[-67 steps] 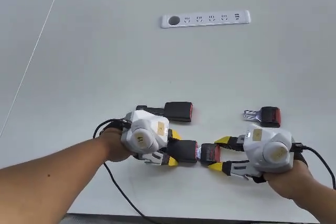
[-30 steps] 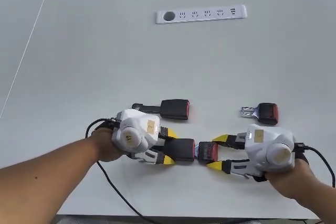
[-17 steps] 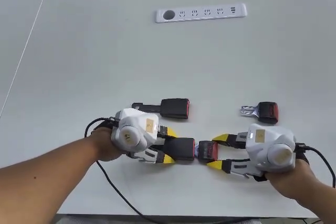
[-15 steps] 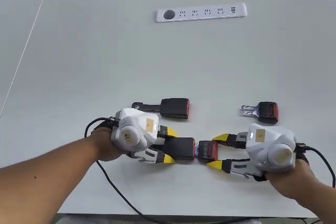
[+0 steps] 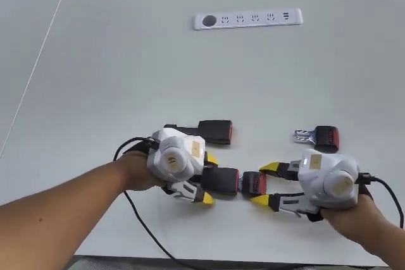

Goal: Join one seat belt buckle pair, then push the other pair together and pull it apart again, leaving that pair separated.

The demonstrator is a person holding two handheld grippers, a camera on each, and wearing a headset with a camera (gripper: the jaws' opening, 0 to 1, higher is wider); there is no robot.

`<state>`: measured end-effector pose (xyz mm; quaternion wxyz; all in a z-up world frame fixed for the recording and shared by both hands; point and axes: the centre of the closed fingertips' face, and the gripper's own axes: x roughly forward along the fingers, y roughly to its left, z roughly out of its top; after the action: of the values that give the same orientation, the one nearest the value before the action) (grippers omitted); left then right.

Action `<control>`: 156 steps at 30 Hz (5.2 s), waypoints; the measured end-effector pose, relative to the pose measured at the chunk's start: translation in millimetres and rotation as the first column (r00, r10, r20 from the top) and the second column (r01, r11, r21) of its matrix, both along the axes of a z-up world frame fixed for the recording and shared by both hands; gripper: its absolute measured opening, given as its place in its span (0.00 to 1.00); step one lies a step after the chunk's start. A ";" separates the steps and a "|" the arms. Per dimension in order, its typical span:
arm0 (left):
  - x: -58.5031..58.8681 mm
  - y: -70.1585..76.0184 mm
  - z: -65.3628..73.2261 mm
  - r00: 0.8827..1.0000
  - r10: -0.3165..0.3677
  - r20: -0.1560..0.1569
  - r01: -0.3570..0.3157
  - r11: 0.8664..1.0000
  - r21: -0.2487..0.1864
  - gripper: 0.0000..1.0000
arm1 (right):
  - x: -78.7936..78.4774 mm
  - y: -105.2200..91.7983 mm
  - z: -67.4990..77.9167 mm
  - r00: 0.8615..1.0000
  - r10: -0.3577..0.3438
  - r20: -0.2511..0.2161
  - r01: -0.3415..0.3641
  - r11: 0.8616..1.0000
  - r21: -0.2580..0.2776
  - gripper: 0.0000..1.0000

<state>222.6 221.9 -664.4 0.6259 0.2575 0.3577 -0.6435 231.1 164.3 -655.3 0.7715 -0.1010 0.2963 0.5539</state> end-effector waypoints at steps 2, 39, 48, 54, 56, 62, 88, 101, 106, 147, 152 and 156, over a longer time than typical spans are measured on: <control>3.5 -0.5 5.7 0.999 0.040 0.001 -0.040 0.999 -0.013 0.70 | 4.5 -1.6 5.1 0.999 -0.037 -0.009 0.037 0.999 0.008 0.76; 111.2 30.9 38.9 0.971 0.187 0.150 -0.182 0.982 -0.044 0.84 | 85.5 -139.0 15.7 0.989 -0.146 -0.017 0.143 0.982 -0.124 0.91; 114.7 22.2 17.1 0.981 0.153 0.121 -0.150 0.988 -0.033 0.79 | 88.7 -145.7 -3.4 0.997 -0.071 -0.039 0.064 0.985 -0.157 0.79; 112.6 19.7 3.0 0.987 0.134 0.094 -0.133 0.991 -0.022 0.69 | 86.6 -145.5 -8.0 0.998 -0.026 -0.053 0.017 0.988 -0.153 0.66; 115.3 19.4 -0.9 0.985 0.134 0.107 -0.133 0.991 -0.016 0.68 | 86.7 -146.5 -11.4 0.998 -0.012 -0.058 0.002 0.987 -0.162 0.63; 112.4 18.7 -9.0 0.989 0.099 0.106 -0.100 0.995 0.005 0.56 | 86.5 -145.1 -14.3 0.998 0.033 -0.062 -0.042 0.987 -0.152 0.50; 117.9 20.0 -5.5 0.989 0.067 0.132 -0.066 0.998 -0.009 0.35 | 88.0 -150.0 -14.5 0.984 0.164 -0.066 -0.173 0.968 -0.184 0.34; 118.6 20.5 -6.0 0.989 0.080 0.125 -0.078 0.997 -0.017 0.35 | 88.4 -129.7 -12.8 0.981 0.187 -0.045 -0.191 0.971 -0.147 0.34; 118.2 20.4 -6.1 0.989 0.079 0.126 -0.077 0.997 -0.018 0.35 | 89.6 -124.7 -12.5 0.981 0.187 -0.043 -0.191 0.973 -0.133 0.34; 116.1 17.8 -6.0 0.990 0.064 0.127 -0.064 0.998 -0.005 0.35 | 97.2 -24.8 -9.2 0.977 0.213 0.009 -0.213 0.977 -0.014 0.34; 115.9 17.8 -5.8 0.990 0.062 0.127 -0.062 0.998 0.001 0.35 | 95.5 -18.9 -8.9 0.976 0.218 0.009 -0.218 0.976 -0.017 0.34; 115.5 18.0 -5.5 0.990 0.062 0.125 -0.063 0.998 0.003 0.35 | 93.5 -12.3 -8.6 0.974 0.225 0.014 -0.224 0.974 -0.026 0.34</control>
<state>338.1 239.8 -669.9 0.6661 0.2881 0.3279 -0.6048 324.7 152.0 -663.8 0.7052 -0.1480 0.2830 0.6330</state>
